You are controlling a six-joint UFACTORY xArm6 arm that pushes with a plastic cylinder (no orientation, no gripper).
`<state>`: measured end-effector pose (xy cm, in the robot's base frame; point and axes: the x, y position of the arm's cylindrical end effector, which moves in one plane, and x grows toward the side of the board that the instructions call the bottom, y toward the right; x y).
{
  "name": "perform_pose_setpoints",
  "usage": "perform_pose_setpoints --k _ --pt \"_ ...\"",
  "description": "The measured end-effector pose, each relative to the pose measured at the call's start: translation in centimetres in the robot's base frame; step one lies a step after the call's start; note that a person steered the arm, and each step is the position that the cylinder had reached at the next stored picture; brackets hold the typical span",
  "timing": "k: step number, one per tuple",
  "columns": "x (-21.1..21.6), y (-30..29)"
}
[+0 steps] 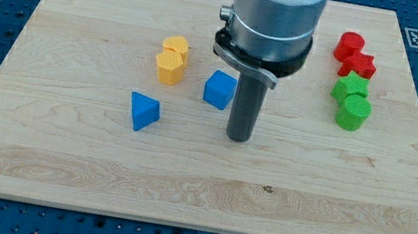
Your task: Move the blue cube to the right side of the yellow hexagon
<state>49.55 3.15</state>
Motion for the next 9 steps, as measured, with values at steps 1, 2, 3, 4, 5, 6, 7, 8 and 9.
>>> perform_pose_setpoints --k 1,2,3,4,5,6,7,8,9 --pt "-1.7 -0.1" --pt "-2.7 -0.5" --pt "-2.9 -1.7" --pt "-3.0 -2.7" --pt "-3.0 -2.7" --pt "-3.0 -2.6" --pt "-3.4 -2.6" --pt "-3.8 -3.0" --pt "-4.2 -3.4"
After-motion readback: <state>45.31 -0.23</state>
